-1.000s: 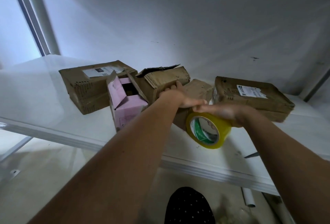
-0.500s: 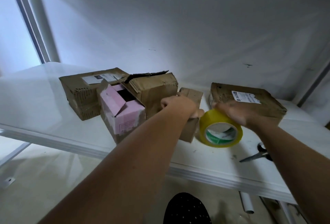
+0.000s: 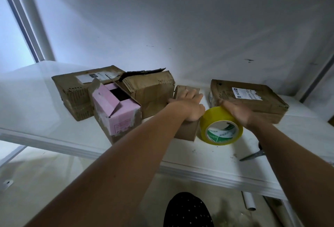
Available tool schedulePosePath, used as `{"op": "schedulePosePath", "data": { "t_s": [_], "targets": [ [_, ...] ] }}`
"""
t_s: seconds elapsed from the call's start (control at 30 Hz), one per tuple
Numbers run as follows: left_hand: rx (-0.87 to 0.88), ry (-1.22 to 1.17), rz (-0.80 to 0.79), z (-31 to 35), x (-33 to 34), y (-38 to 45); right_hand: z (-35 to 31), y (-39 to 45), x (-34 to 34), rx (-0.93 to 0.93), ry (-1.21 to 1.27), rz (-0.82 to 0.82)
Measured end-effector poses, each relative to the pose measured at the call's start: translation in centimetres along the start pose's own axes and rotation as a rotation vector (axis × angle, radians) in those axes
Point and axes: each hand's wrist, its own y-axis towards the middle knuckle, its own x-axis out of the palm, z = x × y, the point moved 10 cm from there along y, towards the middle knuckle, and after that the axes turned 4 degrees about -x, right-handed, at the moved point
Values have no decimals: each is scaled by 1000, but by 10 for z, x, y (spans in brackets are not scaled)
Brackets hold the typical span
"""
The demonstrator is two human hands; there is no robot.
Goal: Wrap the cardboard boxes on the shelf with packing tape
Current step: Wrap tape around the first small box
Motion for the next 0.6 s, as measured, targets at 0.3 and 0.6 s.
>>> {"op": "schedulePosePath", "data": {
  "t_s": [0.3, 0.6],
  "targets": [
    [-163, 70, -54, -7, -13, 8, -1, 4, -3, -8, -97, -39],
    [-134, 31, 266, 15, -24, 21, 14, 13, -1, 45, 81, 28]
  ]
}}
